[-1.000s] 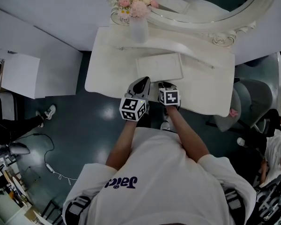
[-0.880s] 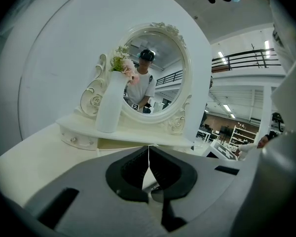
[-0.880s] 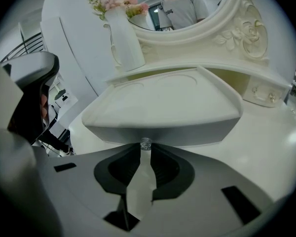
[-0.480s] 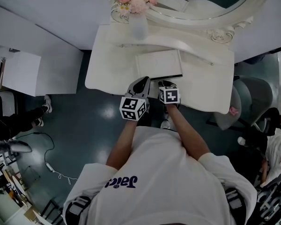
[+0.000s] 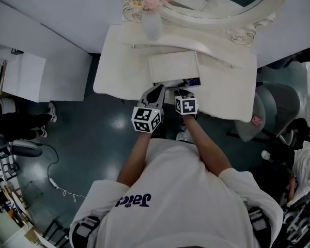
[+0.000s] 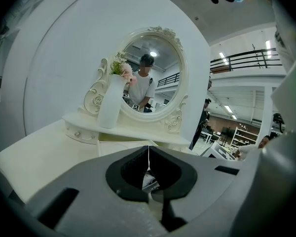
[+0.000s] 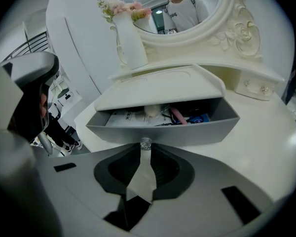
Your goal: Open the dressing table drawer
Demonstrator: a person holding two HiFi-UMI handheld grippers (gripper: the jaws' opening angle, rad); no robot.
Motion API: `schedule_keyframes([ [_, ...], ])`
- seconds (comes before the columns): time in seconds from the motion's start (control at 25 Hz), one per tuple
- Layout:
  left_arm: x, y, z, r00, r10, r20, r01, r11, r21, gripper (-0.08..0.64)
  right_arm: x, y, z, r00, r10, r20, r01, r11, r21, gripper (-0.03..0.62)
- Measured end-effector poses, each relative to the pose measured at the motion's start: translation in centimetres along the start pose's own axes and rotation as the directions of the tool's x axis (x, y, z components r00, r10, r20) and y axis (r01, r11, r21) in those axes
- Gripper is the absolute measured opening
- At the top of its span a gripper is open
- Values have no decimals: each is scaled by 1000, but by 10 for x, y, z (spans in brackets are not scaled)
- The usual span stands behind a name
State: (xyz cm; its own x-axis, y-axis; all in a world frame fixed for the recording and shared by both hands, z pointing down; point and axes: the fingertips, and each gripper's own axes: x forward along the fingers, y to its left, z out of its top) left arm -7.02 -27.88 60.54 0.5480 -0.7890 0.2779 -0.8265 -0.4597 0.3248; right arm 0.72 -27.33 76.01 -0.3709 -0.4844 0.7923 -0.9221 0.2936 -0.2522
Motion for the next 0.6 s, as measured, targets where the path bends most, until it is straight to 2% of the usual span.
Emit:
schedule_keyframes([
  [0.6,-27,-20,-15,1000,12,2,-12,1000,3,17,-19,7,-32,1000,5,-8,-6,1000,-20,68],
])
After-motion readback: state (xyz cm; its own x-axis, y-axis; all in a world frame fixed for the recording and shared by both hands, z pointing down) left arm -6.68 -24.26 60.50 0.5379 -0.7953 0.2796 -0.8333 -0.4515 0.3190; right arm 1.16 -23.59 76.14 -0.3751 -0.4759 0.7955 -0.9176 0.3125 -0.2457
